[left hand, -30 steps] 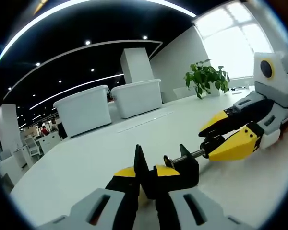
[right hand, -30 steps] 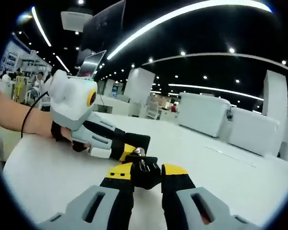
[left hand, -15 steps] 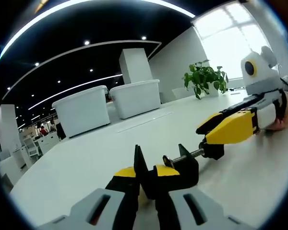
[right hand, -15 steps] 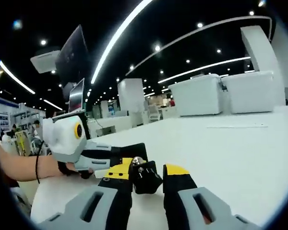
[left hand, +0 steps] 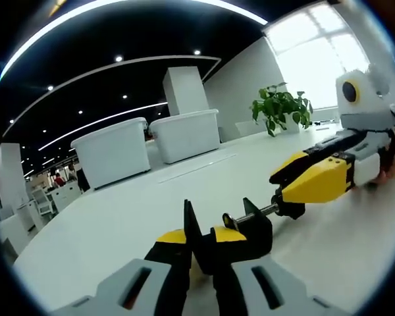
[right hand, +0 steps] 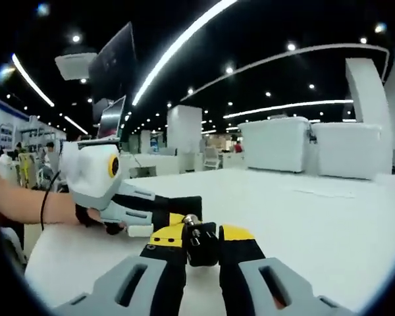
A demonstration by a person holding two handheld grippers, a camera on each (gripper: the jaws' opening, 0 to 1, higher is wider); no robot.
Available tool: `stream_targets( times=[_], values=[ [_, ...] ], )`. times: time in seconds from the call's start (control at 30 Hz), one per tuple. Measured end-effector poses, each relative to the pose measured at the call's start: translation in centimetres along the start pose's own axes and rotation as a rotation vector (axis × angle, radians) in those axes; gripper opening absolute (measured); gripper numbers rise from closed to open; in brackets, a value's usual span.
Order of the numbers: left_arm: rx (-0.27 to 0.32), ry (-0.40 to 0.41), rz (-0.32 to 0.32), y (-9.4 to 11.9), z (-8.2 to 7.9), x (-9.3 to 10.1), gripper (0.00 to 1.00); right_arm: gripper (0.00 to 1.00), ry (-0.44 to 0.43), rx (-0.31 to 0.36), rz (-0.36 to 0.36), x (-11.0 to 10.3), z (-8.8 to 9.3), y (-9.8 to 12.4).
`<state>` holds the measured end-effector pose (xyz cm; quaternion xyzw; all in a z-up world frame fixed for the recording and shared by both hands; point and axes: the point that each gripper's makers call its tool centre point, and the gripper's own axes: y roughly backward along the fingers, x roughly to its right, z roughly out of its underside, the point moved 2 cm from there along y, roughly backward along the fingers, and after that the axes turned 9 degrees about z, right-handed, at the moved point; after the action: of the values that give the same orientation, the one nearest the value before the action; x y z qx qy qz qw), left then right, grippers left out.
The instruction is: Clamp the fixed fixture on the desktop, loosen the retaining clip, secure it to the edge of the desk, and tighten the retaining clip.
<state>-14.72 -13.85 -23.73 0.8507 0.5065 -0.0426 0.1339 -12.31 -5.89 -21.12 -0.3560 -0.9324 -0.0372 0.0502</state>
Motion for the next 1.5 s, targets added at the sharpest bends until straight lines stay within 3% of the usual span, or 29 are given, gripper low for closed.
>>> stream_targets(
  times=[0.17,0.37,0.43,0.5,0.57,0.6,0.63,0.73,0.77,1.07,1.33,1.5],
  values=[
    [-0.001,0.003,-0.003,0.1,0.0,0.0,0.11,0.17,0.195,0.026,0.015,-0.6,-0.1,-0.1],
    [-0.002,0.004,-0.006,0.1,0.0,-0.1,0.11,0.18,0.206,0.029,0.023,-0.8,-0.2,-0.1],
    [-0.001,0.003,-0.004,0.1,0.0,0.0,0.12,0.20,0.122,0.004,0.028,-0.5,0.0,-0.1],
    [-0.001,0.004,-0.004,0.1,0.0,0.0,0.12,0.29,-0.003,-0.015,0.017,-0.3,0.0,0.0],
    [-0.001,0.002,-0.005,0.1,0.0,0.0,0.12,0.44,-0.158,0.039,-0.033,-0.6,-1.5,0.2],
    [0.000,0.002,-0.004,0.1,0.0,0.0,0.12,0.46,-0.227,0.051,-0.066,-0.8,-1.9,0.4],
    [0.000,0.002,-0.004,0.1,0.0,0.0,0.12,0.44,-0.266,0.012,-0.064,-0.4,-1.4,0.4],
    [0.000,0.002,-0.004,0.1,0.1,0.0,0.12,0.29,-0.272,-0.083,-0.005,0.9,0.5,-0.1],
    [0.000,0.002,-0.003,0.1,0.1,0.0,0.12,0.27,-0.264,-0.069,-0.010,0.8,0.4,-0.3],
    [0.000,0.002,-0.003,0.2,0.1,0.0,0.12,0.24,-0.247,-0.110,-0.022,0.5,1.3,-0.1],
    [-0.001,0.002,-0.006,0.2,0.1,0.0,0.12,0.24,-0.069,-0.070,-0.005,-0.3,1.0,0.1],
    [-0.004,0.005,-0.013,0.2,0.1,-0.2,0.12,0.23,0.188,-0.028,0.025,-1.2,0.8,0.2]
  ],
)
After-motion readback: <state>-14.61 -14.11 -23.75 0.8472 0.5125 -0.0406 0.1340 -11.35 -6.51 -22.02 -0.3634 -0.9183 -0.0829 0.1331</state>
